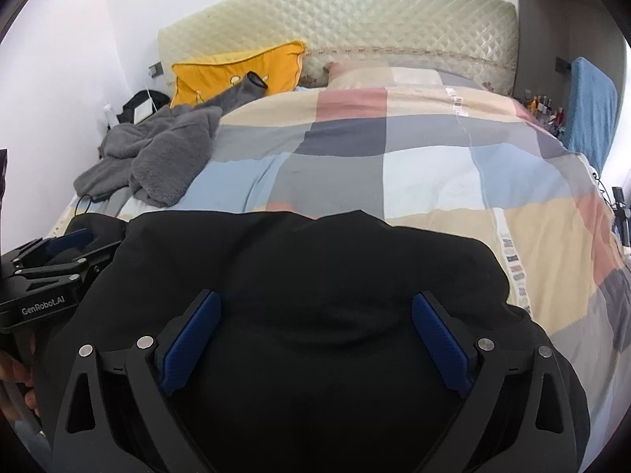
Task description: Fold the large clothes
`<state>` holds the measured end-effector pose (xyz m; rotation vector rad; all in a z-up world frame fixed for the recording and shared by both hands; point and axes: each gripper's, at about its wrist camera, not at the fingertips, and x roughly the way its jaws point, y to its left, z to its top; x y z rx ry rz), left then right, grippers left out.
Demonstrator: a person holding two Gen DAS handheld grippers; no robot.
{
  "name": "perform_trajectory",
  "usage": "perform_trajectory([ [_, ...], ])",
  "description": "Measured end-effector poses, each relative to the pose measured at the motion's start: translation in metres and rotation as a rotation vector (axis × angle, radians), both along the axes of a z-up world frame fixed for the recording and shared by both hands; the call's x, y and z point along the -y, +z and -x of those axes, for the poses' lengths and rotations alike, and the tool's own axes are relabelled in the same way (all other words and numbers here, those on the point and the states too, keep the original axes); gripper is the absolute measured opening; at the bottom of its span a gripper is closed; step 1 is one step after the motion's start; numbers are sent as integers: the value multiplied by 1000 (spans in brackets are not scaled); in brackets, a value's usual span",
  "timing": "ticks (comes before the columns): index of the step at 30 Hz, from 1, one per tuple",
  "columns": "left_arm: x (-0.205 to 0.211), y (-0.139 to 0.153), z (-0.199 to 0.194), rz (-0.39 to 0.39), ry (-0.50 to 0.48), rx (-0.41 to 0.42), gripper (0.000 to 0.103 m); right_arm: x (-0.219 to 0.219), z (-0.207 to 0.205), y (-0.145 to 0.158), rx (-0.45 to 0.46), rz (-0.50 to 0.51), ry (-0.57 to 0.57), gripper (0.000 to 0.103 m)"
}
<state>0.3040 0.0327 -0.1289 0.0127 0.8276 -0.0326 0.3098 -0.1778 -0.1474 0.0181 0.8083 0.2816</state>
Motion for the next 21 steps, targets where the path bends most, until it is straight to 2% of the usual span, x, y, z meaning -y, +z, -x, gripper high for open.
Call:
perform_trajectory([
  [6,-1,-10,-23,10,21,-21,82,-1,-21,-12,-25,-20,10,103],
  [10,-2,-19,-33,4,19,-44,82,-6,-22,-15,-4,-2,9,103],
  [18,-13,-30,-29,46,18,-58,82,-14,-23,-20,20,67,29,103],
  [21,-20,-29,-23,50,7,-54,83,-9,-21,-21,19,63,42,103],
])
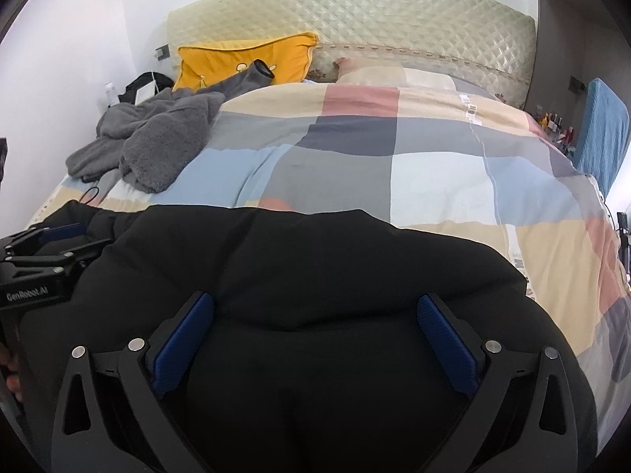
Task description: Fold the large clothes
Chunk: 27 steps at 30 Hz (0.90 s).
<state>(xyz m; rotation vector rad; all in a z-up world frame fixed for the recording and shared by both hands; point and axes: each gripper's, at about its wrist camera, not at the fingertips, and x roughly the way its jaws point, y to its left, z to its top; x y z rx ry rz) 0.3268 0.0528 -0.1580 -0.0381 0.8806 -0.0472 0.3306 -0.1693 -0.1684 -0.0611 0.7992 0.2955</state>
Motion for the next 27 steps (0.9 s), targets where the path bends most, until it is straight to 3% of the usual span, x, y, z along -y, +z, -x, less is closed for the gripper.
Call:
perform_trajectory([
  [9,-47,-1,23,-57,114,-8,84,55,6,-5,-15,-31,-62,102],
  [17,-78,-3,34,-20,183,-37,84,100,15,-9,-34,-64,-133,102],
  [21,-77,9,42,6,187,-3,84,104,30,10,13,-29,-160,102],
  [27,-60,45,62,6,139,66,102,106,63,62,122,-69,-146,103],
])
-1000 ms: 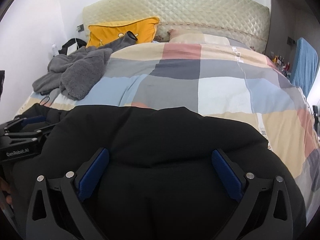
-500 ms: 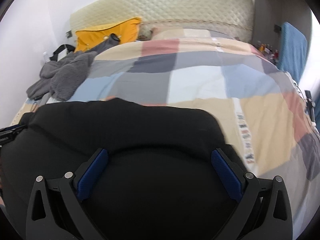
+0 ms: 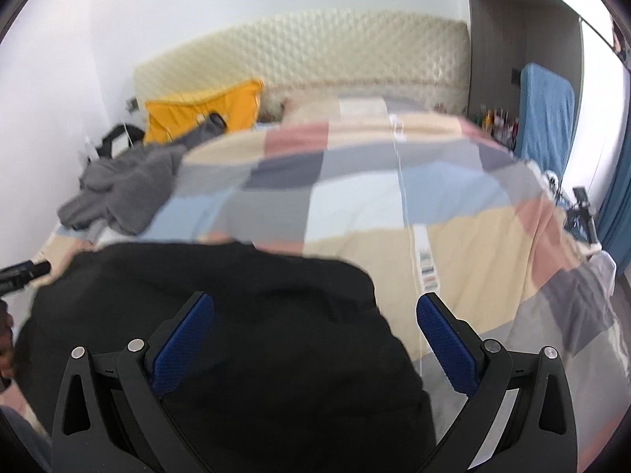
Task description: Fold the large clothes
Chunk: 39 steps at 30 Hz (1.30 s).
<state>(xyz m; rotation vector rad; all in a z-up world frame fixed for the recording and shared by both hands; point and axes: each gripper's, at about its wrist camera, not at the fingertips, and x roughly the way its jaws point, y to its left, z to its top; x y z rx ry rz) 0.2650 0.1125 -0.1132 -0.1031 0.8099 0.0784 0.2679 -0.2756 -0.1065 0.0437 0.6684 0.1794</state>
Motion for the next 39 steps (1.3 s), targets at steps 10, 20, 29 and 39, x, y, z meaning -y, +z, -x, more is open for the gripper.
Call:
perform_trajectory([
  [10,36,75,55,14,-20,102,103,-16,80,95,203,-10,31,103],
  [20,70,151,134,-5,-87,233,103,-40,174,167,358,-11,90,103],
  [29,77,206,200,-9,-127,371,103,-69,245,198,451,-28,141,103],
  [39,81,196,254,-6,-142,375,103,-91,302,187,450,-22,154,103],
])
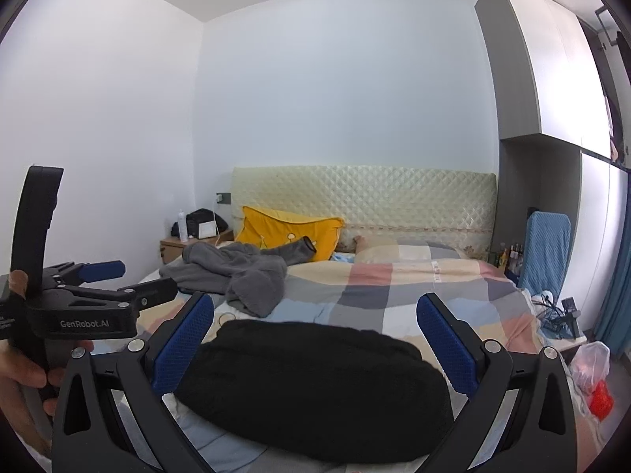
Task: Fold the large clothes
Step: 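Withdraw both grippers from the folded jacket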
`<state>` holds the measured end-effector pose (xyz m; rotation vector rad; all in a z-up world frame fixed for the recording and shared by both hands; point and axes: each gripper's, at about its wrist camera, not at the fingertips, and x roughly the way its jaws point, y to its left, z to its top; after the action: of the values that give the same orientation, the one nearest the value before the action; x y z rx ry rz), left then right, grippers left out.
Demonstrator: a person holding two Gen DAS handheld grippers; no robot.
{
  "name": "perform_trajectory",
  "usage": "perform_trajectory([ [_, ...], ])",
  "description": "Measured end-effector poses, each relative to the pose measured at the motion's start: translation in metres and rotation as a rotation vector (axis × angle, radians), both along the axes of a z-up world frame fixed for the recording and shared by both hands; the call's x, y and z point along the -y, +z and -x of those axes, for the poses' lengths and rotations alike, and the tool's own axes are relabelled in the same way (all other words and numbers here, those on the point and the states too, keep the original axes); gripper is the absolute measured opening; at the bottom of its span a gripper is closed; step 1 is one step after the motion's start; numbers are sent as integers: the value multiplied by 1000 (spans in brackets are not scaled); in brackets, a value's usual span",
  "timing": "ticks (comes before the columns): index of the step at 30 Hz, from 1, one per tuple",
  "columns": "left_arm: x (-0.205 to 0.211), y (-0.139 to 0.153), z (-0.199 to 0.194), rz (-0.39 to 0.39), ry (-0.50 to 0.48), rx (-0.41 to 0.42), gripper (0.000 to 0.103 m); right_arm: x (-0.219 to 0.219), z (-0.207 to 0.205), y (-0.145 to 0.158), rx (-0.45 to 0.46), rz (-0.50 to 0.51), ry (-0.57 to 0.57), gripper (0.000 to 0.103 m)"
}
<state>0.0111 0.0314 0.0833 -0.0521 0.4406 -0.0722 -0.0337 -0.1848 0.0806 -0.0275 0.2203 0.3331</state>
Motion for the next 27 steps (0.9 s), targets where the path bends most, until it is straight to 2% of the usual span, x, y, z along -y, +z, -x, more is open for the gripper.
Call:
perform_trajectory([
  [8,-6,-20,19,45,19,-58,103,-4,12,-31,-87,-5,-27,103],
  [20,7,-66,25,37,25,-181,103,7,16,-77,-198,-9,-88,103],
  [27,14,-83,31,10,18,-220,103,8,19,-98,-241,13,-101,103],
])
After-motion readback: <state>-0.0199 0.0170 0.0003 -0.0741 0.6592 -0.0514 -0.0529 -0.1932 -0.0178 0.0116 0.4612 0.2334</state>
